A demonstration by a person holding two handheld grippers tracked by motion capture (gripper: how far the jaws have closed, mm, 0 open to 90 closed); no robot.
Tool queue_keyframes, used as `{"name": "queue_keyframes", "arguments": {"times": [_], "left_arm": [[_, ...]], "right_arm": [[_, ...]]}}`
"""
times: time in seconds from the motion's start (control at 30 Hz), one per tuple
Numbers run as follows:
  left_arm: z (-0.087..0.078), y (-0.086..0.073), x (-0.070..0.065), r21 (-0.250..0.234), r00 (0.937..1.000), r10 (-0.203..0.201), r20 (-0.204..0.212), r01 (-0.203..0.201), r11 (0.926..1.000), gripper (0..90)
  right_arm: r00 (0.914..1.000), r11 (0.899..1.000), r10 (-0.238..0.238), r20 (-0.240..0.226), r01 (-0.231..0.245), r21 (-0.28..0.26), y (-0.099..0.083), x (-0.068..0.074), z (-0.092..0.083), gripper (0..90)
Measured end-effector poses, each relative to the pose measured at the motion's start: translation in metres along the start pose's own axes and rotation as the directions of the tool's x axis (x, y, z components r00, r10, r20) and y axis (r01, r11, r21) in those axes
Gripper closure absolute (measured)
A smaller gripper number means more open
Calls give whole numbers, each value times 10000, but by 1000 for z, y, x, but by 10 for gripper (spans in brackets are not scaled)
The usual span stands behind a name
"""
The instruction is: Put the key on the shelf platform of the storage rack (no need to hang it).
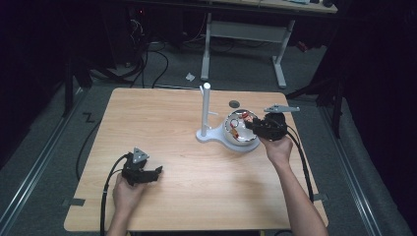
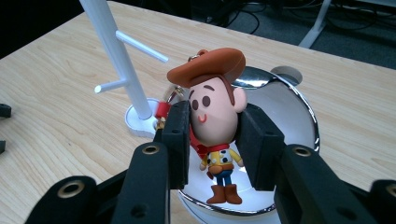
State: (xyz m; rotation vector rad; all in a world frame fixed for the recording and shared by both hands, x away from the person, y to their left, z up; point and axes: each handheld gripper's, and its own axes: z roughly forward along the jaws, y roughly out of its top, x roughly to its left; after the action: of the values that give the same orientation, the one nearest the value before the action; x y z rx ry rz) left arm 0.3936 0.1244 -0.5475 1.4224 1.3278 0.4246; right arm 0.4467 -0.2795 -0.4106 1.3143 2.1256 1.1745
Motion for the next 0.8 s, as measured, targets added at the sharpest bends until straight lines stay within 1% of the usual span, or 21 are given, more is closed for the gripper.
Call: {"name": "queue_keyframes", "arguments": {"times": [0.27, 0.8], "left_arm": [[0, 0, 0, 3, 10000, 3, 0, -3, 10000, 231], [0, 0, 0, 1, 10000, -9, 2, 9, 10000, 231]], "right_arm": [[9998, 9994, 176, 50, -178, 285, -4, -4, 11, 661], [9997, 9967, -51, 256, 30, 816, -11, -4, 34, 659]]}}
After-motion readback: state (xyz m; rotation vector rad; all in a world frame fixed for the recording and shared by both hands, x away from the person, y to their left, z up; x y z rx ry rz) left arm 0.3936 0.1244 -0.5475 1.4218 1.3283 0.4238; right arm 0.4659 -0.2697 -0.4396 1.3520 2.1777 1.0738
